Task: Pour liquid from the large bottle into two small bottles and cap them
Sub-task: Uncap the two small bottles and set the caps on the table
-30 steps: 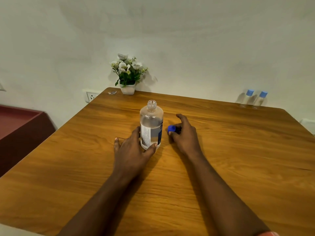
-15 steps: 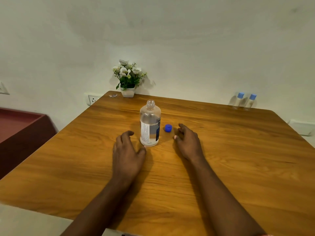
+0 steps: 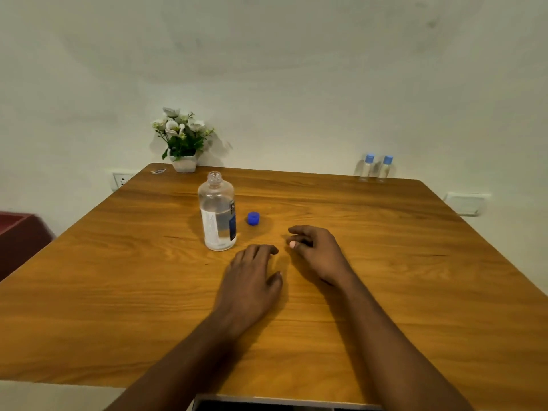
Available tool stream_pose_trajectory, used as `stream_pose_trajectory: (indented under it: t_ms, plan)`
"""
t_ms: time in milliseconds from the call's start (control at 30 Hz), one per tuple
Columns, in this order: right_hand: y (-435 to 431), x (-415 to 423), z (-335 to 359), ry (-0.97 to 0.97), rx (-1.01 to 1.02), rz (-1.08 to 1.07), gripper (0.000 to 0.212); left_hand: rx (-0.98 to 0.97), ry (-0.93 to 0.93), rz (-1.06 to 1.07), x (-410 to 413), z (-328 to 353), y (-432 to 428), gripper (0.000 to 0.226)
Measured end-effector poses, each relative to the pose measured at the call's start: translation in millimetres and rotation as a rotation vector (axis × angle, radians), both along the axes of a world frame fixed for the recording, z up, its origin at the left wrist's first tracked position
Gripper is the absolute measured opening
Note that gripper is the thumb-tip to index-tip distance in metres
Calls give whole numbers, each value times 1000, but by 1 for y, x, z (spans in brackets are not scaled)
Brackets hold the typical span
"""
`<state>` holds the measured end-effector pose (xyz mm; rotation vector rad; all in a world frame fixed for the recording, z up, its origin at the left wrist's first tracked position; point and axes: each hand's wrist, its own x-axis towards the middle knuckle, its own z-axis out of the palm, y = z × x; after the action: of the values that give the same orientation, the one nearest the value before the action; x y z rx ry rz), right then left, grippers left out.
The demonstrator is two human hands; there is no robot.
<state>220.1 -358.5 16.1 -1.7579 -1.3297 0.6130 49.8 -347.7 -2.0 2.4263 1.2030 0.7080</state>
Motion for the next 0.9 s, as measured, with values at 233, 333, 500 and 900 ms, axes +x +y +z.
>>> stream_pose_trajectory:
  t_ms: [233,333,500,900]
  plan:
    - [-8,81,-4,-37,87,-323,33,3,21,-67,73,2,21,46]
    - [-3,112,-4,-25,112,-446,37,16,52,-54,107,3,34,46]
    - [30,152,-5,-35,140,-547,46,25,82,-36,158,5,70,46]
    - [149,243,-5,-31,207,-692,51,101,130,-15,263,-1,176,44]
